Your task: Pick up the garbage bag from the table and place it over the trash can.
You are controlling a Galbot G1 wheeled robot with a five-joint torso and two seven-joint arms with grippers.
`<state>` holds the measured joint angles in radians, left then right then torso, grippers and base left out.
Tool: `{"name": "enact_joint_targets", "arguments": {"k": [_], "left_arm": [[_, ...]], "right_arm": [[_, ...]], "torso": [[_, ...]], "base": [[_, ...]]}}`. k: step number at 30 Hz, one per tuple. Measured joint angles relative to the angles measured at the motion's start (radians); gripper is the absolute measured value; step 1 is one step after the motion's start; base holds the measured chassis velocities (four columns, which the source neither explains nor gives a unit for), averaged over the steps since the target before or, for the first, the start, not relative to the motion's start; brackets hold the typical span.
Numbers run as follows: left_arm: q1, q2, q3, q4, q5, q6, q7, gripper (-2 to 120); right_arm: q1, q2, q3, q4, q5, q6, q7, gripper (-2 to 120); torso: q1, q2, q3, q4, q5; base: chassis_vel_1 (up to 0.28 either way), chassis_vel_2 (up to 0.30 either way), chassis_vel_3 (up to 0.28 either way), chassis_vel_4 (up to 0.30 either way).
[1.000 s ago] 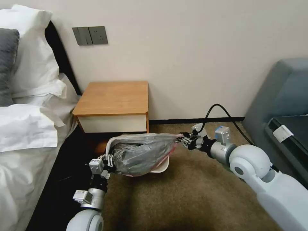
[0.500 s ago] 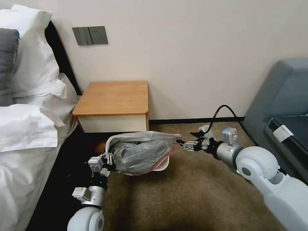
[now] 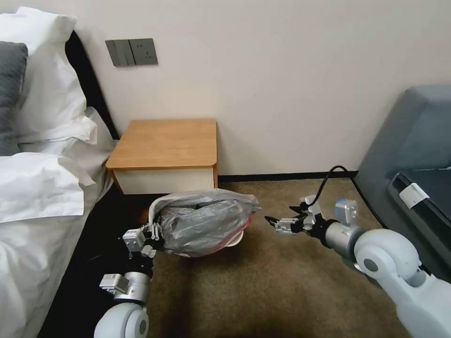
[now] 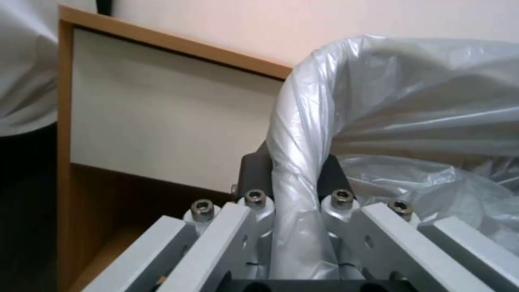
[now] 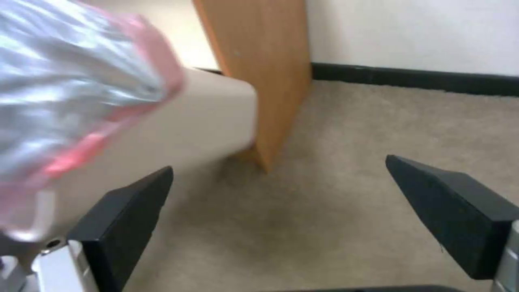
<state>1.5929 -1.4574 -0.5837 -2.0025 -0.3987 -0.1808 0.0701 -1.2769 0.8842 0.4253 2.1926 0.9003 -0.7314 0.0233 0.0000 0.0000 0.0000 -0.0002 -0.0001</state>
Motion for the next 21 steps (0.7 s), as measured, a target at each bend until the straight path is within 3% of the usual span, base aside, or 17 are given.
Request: {"name": "enact_joint_targets", "arguments": {"k": [3, 4, 7, 8, 10, 11, 17, 21], "left_arm": [[0.0, -0.005, -0.005, -0.008, -0.018, 0.014, -0.018, 6], [0.0, -0.005, -0.005, -0.008, -0.018, 0.014, -0.018, 6], [0.002, -0.007, -0.01, -0.017, -0.047, 0.03, -0.029, 6], [0.002, -0.007, -0.01, -0.017, -0.047, 0.03, -0.029, 6], [0.003, -0.008, -0.013, -0.046, -0.122, 0.082, -0.055, 6], [0.003, -0.008, -0.012, -0.058, -0.151, 0.105, -0.069, 6], [0.003, -0.004, -0.009, -0.095, -0.218, 0.167, -0.094, 6], [0.007, 0.001, -0.006, -0.113, -0.248, 0.193, -0.103, 6]], "right_arm": [[-0.023, 0.048, 0.024, 0.08, 0.238, 0.0, 0.127, 100], [-0.023, 0.048, 0.024, 0.08, 0.238, 0.0, 0.127, 100], [-0.04, 0.096, 0.05, 0.136, 0.506, 0.0, 0.276, 100], [-0.04, 0.096, 0.05, 0.136, 0.506, 0.0, 0.276, 100], [-0.077, 0.2, 0.12, 0.124, 0.829, 0.002, 0.371, 100], [-0.088, 0.229, 0.131, 0.097, 0.882, 0.006, 0.365, 100], [-0.088, 0.306, 0.124, 0.014, 0.901, 0.027, 0.265, 100], [-0.068, 0.342, 0.096, -0.036, 0.785, 0.036, 0.162, 100]], "torso": [[0.0, 0.0, 0.0, 0.0001, 0.0], [0.0, 0.0, 0.0, 0.0001, 0.0], [0.0, 0.0, 0.0, 0.0004, -0.0001], [0.0, 0.0, 0.0, 0.0004, -0.0001], [0.0, 0.0, 0.0, 0.0003, 0.0], [0.0, 0.0, 0.0, 0.0003, 0.0002], [0.0, 0.0, 0.0, 0.0002, 0.0], [0.0, 0.0, 0.0, 0.0003, 0.0001]], "base": [[0.0, 0.0, 0.0, 0.0], [0.0, 0.0, 0.0, 0.0], [0.0, 0.0, 0.0, 0.0], [0.0, 0.0, 0.0, 0.0], [0.0, 0.0, 0.0, 0.0], [0.0, 0.0, 0.0, 0.0], [0.0, 0.0, 0.0, 0.0], [0.0, 0.0, 0.0, 0.0]]}}
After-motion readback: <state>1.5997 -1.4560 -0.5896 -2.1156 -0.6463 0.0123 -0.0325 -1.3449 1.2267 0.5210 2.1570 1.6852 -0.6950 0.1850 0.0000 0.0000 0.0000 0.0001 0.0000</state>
